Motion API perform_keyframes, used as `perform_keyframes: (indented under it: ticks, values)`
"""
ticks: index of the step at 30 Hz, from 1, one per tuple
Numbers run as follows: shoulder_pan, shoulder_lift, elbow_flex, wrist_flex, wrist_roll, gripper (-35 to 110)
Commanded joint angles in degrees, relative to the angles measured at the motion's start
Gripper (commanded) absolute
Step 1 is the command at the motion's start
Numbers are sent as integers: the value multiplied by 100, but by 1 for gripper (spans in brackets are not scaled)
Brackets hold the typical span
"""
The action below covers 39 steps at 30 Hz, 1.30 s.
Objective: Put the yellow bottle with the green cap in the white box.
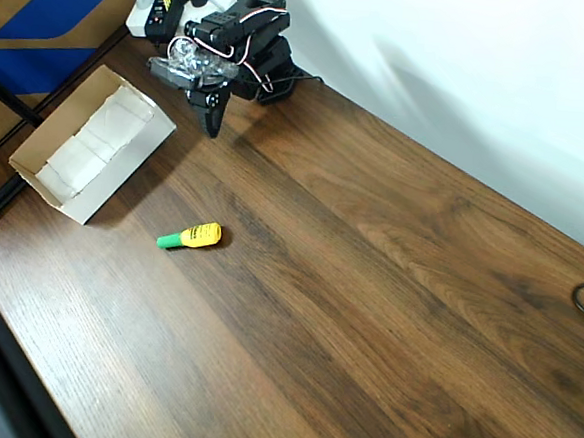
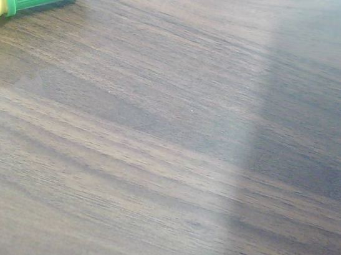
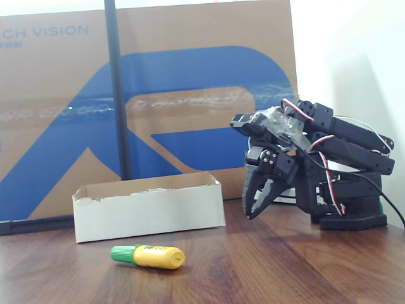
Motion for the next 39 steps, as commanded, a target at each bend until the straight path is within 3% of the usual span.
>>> perform_keyframes:
  ticks: [1,16,28,39]
  values:
    - [404,141,-62,615,439,0]
    - [431,149,-88,615,475,1]
    - [369,132,-1485,923,308,2]
    - [158,-1925,-2909,413,466,5]
